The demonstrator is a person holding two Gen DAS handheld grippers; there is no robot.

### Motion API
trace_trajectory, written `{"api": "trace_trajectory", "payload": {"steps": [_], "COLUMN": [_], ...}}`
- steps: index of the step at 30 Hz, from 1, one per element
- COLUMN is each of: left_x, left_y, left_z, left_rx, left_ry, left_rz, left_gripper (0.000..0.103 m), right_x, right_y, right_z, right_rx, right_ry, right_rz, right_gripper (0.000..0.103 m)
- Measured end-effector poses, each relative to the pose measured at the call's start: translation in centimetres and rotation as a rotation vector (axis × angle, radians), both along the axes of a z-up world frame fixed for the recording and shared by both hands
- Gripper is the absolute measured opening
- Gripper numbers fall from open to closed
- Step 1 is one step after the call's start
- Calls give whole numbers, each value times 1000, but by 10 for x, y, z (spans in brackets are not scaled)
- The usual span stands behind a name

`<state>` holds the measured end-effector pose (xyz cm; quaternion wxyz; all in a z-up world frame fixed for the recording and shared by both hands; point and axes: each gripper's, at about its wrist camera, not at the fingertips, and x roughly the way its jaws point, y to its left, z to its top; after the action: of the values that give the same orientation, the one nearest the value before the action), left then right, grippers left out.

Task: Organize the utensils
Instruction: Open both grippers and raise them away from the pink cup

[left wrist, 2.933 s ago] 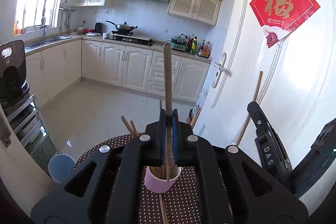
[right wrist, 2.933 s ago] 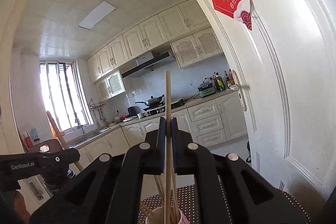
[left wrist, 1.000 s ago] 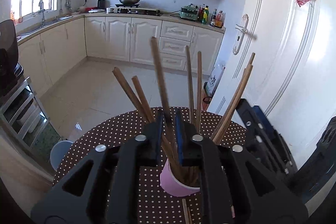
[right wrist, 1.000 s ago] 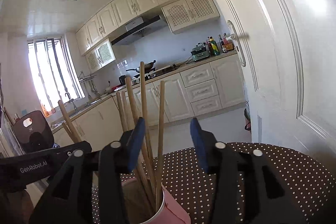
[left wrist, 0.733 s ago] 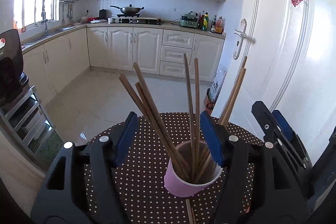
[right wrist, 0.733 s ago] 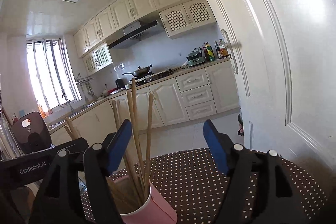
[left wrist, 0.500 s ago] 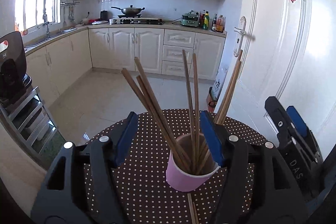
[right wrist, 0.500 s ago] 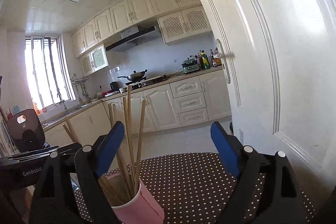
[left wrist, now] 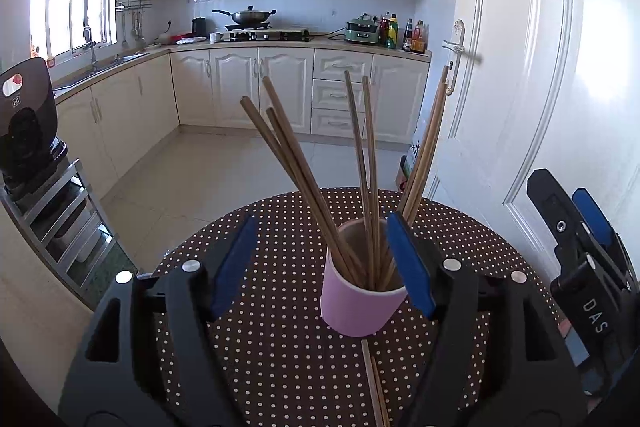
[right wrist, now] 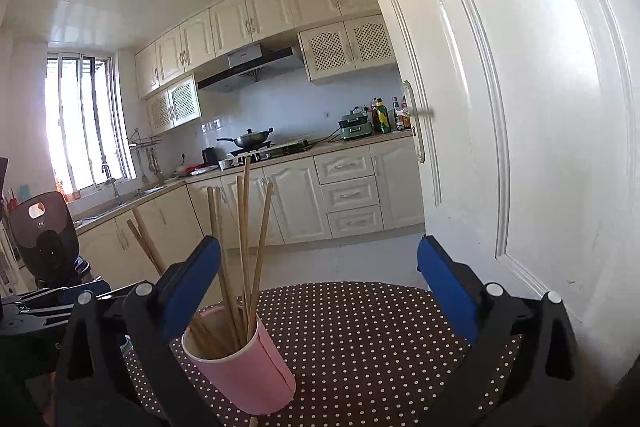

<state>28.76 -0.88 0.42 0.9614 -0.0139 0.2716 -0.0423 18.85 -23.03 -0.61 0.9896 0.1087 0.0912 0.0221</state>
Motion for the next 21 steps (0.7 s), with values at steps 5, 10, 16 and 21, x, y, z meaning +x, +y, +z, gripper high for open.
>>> {"api": "trace_trajectory", "payload": {"steps": [5, 10, 16, 21], "left_x": [-9, -18, -30, -37], "left_y": [5, 10, 19, 26], "left_z": [-4, -11, -19, -29], "left_rx": [-19, -11, -31, -30], "left_ry": [0, 3, 5, 23], "left_rz": [3, 16, 26, 40], "left_gripper": [70, 74, 78, 78], "right_x": [2, -7, -19, -26], "right_y": [0, 1, 7, 10], "right_z": [-5, -9, -15, -24], "right_rx": [-7, -22, -50, -51], "right_ry": [85, 118, 157, 210], "right_rz": [6, 6, 52, 67], "right_gripper": [95, 95, 95, 95]}}
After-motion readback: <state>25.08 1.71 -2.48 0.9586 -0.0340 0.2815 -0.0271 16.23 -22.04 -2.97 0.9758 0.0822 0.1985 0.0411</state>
